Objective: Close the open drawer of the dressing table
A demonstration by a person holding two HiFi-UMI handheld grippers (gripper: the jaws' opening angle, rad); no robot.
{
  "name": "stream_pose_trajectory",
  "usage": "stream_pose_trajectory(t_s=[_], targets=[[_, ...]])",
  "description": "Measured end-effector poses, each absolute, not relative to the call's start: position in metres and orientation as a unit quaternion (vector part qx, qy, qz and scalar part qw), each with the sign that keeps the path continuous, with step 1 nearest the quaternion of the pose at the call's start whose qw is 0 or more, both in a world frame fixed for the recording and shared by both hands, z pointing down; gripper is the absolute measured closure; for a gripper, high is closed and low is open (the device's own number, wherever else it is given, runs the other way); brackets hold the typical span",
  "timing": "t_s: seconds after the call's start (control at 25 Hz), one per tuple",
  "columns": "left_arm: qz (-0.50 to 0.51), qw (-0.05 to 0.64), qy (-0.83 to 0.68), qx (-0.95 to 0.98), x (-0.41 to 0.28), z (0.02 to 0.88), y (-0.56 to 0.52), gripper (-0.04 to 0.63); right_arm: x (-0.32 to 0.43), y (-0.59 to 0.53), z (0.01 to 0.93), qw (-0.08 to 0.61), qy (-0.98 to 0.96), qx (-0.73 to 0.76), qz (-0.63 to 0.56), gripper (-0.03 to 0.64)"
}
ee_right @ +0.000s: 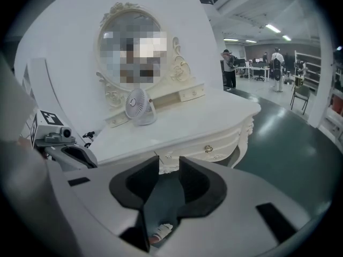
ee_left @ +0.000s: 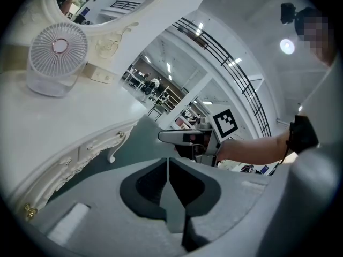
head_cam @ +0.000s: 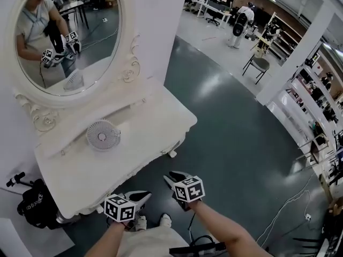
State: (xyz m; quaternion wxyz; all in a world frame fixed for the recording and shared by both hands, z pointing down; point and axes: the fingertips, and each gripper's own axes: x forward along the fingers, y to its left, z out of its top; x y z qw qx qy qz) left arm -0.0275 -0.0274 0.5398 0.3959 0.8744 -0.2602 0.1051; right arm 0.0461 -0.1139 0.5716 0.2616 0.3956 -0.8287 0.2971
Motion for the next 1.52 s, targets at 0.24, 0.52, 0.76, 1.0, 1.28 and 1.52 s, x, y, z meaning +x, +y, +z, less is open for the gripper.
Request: stream_pose_trajectory(t_s=[0.24, 0.52, 0.76, 1.0, 1.28, 1.52], targets=[[0.097, 0.373, -0.25, 0.888, -0.024, 0.514, -0.028, 0.585, 0.054, -0.101, 0.543, 0.232, -0.834, 0.404, 0.296, 0.511], [0.077, 0.351, -0.238, 0.902, -0.027, 0.478, -0.023, 0.584, 0.05, -0.082, 0.503, 0.199, -0.852, 0.395, 0.28, 0.52], [0.069, 0.336, -0.239, 0.908, -0.036, 0.461, -0.018, 0.584, 0.039, -0.059, 0.48, 0.172, -0.869, 0.375, 0.274, 0.552], [0.061, 0.331, -0.234, 0.912, -0.038, 0.451, -0.009, 0.584, 0.042, -0.042, 0.474, 0.16, -0.87, 0.373, 0.281, 0.571], [0.021, 0.297, -0.245, 0.923, -0.049, 0.425, -0.01, 0.584, 0.038, -0.027, 0.44, 0.105, -0.895, 0.341, 0.268, 0.578], [0.0, 0.264, -0.242, 0.934, -0.05, 0.404, -0.01, 0.586, 0.032, -0.018, 0.41, 0.057, -0.91, 0.33, 0.245, 0.585]])
